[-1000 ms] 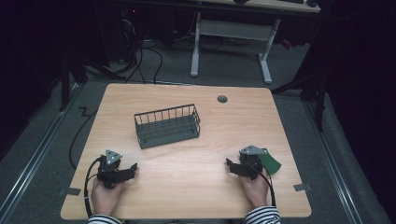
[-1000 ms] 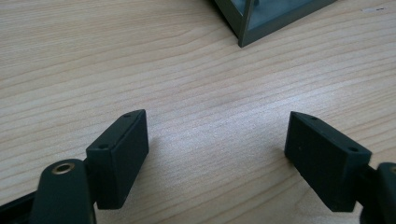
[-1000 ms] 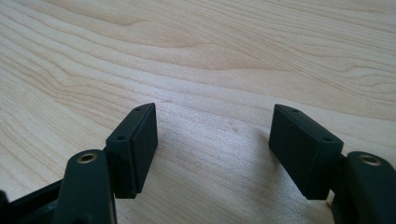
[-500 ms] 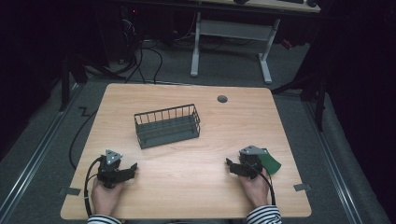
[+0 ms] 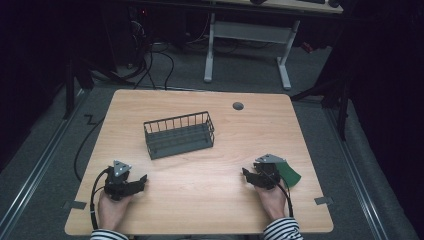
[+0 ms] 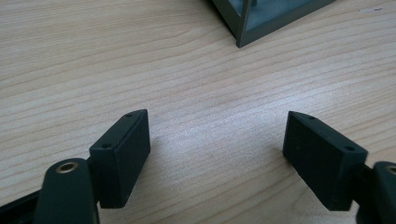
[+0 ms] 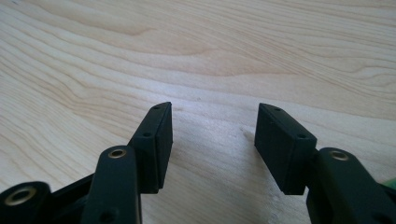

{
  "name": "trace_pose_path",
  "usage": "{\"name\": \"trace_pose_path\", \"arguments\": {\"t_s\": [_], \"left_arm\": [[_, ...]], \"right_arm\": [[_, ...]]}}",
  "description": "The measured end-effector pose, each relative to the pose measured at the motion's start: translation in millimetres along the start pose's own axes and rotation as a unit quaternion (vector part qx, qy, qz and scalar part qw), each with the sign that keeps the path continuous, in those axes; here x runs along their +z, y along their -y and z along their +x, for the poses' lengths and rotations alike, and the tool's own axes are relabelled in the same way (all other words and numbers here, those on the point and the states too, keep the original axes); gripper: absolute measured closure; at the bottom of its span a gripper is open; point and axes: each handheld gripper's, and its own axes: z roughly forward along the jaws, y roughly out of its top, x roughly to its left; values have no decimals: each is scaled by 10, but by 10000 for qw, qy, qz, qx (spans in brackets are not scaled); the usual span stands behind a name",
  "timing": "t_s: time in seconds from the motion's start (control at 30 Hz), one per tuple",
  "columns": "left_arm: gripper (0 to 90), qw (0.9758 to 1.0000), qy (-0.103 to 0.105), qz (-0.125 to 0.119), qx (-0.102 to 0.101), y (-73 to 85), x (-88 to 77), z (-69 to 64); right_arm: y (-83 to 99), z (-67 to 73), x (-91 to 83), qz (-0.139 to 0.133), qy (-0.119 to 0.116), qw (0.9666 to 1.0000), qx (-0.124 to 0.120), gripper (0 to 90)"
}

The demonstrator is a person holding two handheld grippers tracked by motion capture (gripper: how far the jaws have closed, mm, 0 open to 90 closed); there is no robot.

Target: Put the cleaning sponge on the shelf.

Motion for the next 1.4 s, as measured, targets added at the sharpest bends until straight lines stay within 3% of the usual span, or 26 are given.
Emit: {"name": "trace_pose_path", "arguments": {"t_s": [0.17,0.23,0.37,0.47,0.53,0.87,0.97,1.2,1.4], "left_arm": [[236,9999,79,-10,-135,-18,5,-4],[262,9997,135,-13,-218,-35,8,-13],[326,9997,104,-14,-207,-111,-9,-54],[343,9997,129,-3,-191,-174,-23,-70],[350,9998,130,-15,-181,-262,-37,-89],[421,9997,200,-20,-157,-548,-54,-91],[434,9998,170,2,-132,-613,-18,-88],[471,9997,133,16,-185,-680,94,-83],[515,9999,117,6,-87,-733,175,-101]], "right_arm": [[-103,27,-57,-114,-178,9998,42,494],[-168,48,-79,-185,-306,9994,-13,554],[-330,83,-65,-190,-653,9976,-115,602],[-442,108,-48,-255,-751,9968,-130,603],[-511,136,-32,-277,-752,9966,-214,610],[-810,259,48,-424,-882,9950,-184,618],[-949,337,155,-344,-841,9953,-321,612],[-1087,395,363,-160,-836,9960,-263,634],[-1195,424,576,40,-764,9968,-219,659]]}}
